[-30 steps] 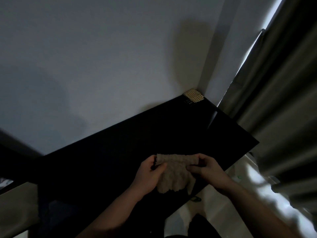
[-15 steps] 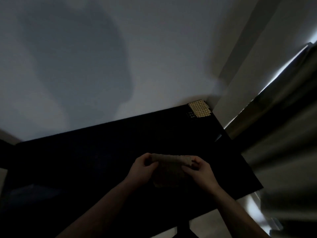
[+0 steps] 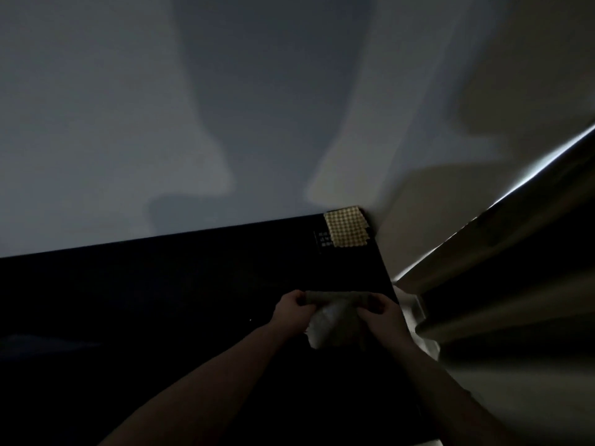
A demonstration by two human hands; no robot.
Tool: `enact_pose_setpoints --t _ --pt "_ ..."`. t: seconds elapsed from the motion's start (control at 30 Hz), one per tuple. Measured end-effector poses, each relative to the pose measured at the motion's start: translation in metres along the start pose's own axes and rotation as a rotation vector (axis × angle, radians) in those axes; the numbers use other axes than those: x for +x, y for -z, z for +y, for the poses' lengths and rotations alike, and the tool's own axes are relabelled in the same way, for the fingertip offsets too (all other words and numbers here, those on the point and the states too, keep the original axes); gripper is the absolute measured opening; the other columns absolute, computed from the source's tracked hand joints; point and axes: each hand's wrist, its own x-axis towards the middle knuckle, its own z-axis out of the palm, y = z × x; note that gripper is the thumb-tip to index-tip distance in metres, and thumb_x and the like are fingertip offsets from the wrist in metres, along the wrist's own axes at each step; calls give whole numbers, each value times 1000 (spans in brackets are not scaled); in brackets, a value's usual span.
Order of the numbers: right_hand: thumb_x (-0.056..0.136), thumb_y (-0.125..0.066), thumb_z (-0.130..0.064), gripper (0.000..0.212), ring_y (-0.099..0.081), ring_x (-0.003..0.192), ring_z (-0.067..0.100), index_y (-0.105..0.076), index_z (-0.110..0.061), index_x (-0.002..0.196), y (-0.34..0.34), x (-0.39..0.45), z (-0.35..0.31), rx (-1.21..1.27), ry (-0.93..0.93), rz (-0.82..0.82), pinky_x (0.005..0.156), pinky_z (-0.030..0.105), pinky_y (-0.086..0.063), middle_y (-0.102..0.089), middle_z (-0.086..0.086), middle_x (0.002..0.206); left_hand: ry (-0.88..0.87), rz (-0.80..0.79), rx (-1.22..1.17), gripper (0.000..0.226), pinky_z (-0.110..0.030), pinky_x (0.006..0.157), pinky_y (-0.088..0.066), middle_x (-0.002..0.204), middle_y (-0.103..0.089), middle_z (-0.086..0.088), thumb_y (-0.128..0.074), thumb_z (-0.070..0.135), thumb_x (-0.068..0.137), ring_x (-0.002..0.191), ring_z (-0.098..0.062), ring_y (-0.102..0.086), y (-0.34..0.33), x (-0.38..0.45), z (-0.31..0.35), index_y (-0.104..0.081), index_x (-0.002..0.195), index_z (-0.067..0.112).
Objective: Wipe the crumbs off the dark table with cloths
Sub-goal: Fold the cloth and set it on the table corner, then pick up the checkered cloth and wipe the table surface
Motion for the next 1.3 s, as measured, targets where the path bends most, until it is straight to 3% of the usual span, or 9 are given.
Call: enact_pose_setpoints --t 0.27,0.5,0.6,0.77,0.87,1.0,1.1,1.2,1.3 --pt "83 -75 -9 49 -68 115 31 -63 -18 130 31 115 -23 -128 95 140 103 42 -53 -69 9 125 -103 64 114 45 -34 88 -57 113 -70 -2 -67 39 78 101 -22 -69 -32 70 82 -61 119 20" --pt "82 -44 -30 75 -19 157 33 -41 -6 154 10 147 12 -754 207 -293 127 36 -15 -18 19 169 -272 -279 946 85 -42 116 -36 162 -15 -6 -68 24 82 143 -37 -29 -61 109 61 -22 154 22" --pt "82 -50 -27 72 -24 155 34 -46 -12 152 3 157 28 -890 205 -297 126 42 -20 -25 15 167 -292 -307 1054 88 -49 116 -34 165 -5 -4 -68 23 81 147 -40 -19 -69 111 50 -22 155 18" --pt "74 -60 -15 52 -59 121 44 -66 -5 124 -9 187 9 -684 350 21 103 48 -50 -59 21 134 -328 -222 884 82 -43 118 -34 164 -15 -1 -62 27 80 148 -32 -24 -57 116 36 -27 153 26" --pt "80 -72 -18 63 -48 136 47 -56 -1 138 -20 222 -13 -749 451 -5 113 50 -45 -49 26 148 -360 -125 817 73 -37 120 -31 162 -22 -1 -59 26 79 146 -27 -29 -33 105 28 -36 148 27" --pt "90 -66 -47 86 -24 154 38 -28 -14 160 -44 260 -44 -851 294 -188 123 51 -29 -21 15 168 -361 -12 681 63 -24 118 -27 159 -28 5 -56 22 83 145 -18 -31 13 77 13 -45 144 27" --pt "93 -55 -66 93 -15 156 38 -15 -20 163 -71 268 -49 -979 228 -217 126 53 -20 -7 11 172 -351 29 584 51 -14 111 -28 148 -35 20 -58 25 85 139 -8 -38 52 55 -12 -46 129 47" --pt "98 -56 -50 67 -34 145 41 -39 -17 154 -89 264 -46 -950 294 -23 114 52 -34 -32 15 163 -304 82 551 47 -15 111 -36 131 -32 42 -58 30 83 131 3 -43 85 33 -43 -46 120 55" --pt "93 -59 -13 27 -66 106 43 -73 -11 117 -92 258 -49 -755 432 111 88 44 -53 -71 22 116 -273 131 494 41 -16 108 -41 127 -40 41 -58 32 80 125 9 -48 109 13 -67 -48 110 58"
